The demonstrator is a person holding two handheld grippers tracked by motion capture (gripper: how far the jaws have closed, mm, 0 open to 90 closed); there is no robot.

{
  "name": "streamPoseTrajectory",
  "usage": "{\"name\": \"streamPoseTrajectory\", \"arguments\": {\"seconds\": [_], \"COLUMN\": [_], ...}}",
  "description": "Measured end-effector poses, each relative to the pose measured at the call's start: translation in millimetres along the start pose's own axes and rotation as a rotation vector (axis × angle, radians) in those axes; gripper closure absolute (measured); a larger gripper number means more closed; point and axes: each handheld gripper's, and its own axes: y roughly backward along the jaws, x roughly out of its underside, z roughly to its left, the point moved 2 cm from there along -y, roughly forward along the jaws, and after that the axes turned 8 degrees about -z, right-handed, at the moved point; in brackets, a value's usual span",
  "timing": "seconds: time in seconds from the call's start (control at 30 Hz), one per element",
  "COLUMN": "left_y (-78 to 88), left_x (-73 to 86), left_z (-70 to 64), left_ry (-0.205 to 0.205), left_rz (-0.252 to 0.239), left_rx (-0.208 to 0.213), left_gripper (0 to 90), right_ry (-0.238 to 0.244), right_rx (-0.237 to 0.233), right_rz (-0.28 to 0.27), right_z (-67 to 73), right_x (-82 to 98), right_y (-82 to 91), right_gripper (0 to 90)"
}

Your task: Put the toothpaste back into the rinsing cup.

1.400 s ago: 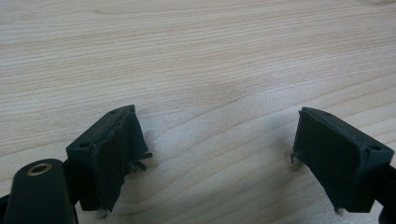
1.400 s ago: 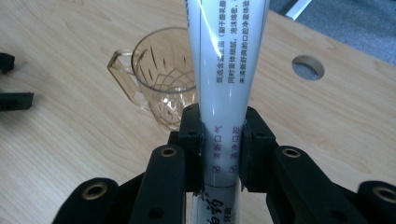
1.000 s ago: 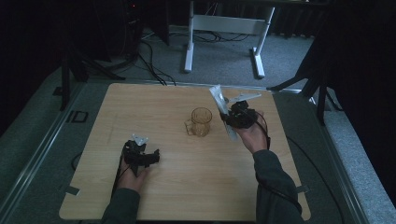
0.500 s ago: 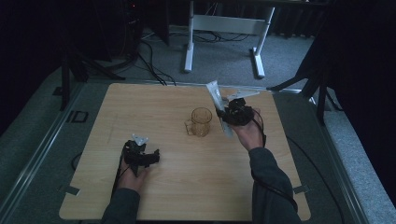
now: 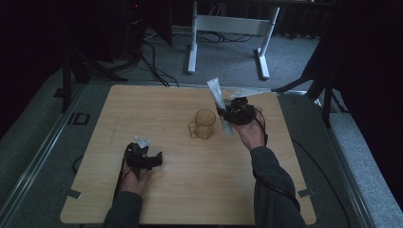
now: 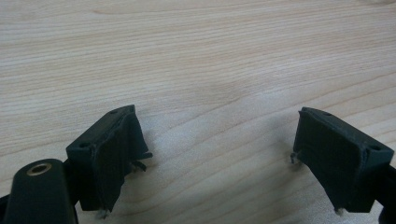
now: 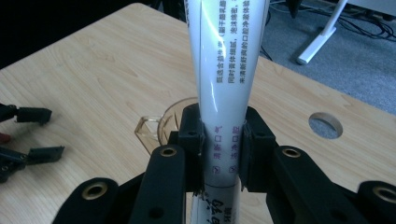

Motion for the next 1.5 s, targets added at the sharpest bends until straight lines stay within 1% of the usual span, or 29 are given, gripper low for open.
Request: {"name": "streamPoseTrajectory", "arguments": {"seconds": [0.23,0.5,0.9,1.27,1.37,1.5], "left_y": [0.0,0.0,0.0,0.0,0.0,0.0], "left_x": [0.0,0.0,0.0,0.0,0.0,0.0], "left_z": [0.0,0.0,0.0,-0.1,-0.1,-0.1], "left_ry": [0.0,0.0,0.001,0.001,0.0,0.001], "left_rz": [0.0,0.0,0.0,0.0,0.0,0.0], "left_rx": [0.0,0.0,0.0,0.0,0.0,0.0], "left_gripper": [14.0,14.0,14.0,14.0,14.0,14.0], "right_ry": [0.004,0.005,0.005,-0.014,-0.03,-0.032], "right_rx": [0.0,-0.011,-0.008,-0.001,-0.006,-0.008], "right_rz": [-0.027,-0.054,-0.065,-0.087,-0.095,-0.103], "right_z": [1.3,2.4,2.9,1.7,1.2,2.7], "right_x": [-5.8,-9.3,-14.2,-16.7,-16.7,-17.7], "right_y": [-0.2,-4.4,-12.8,-17.9,-20.0,-21.4], "right_gripper": [74.4,74.4,74.4,74.4,74.4,74.4]}}
